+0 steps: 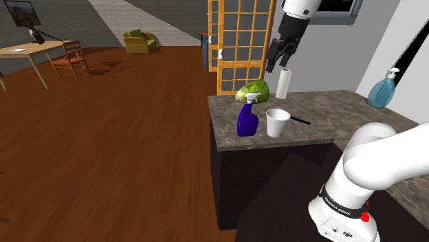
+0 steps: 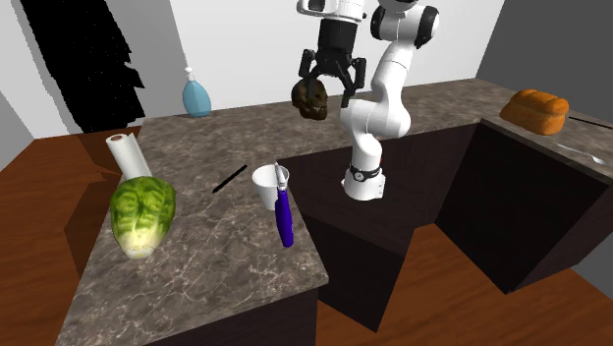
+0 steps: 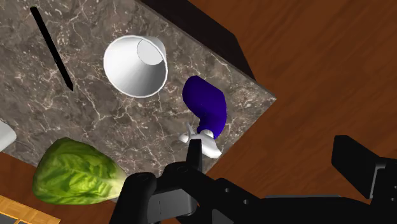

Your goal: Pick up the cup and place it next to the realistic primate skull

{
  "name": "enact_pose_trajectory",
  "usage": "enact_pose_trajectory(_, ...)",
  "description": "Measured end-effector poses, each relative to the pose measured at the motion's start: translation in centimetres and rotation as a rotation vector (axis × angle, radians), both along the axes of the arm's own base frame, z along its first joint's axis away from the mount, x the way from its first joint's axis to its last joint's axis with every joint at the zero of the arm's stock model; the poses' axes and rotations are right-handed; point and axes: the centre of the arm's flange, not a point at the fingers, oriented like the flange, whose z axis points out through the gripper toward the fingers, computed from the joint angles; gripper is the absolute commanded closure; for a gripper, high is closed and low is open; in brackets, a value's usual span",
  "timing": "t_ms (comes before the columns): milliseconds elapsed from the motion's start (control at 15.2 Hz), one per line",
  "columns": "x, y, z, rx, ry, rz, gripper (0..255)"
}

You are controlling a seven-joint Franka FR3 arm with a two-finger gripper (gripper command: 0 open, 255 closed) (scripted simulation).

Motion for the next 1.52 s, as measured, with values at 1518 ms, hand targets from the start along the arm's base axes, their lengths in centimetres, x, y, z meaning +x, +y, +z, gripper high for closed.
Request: enact_pose_trajectory(1518,1.5,-21.5,-20.2,0.18,0.066,0.04,0)
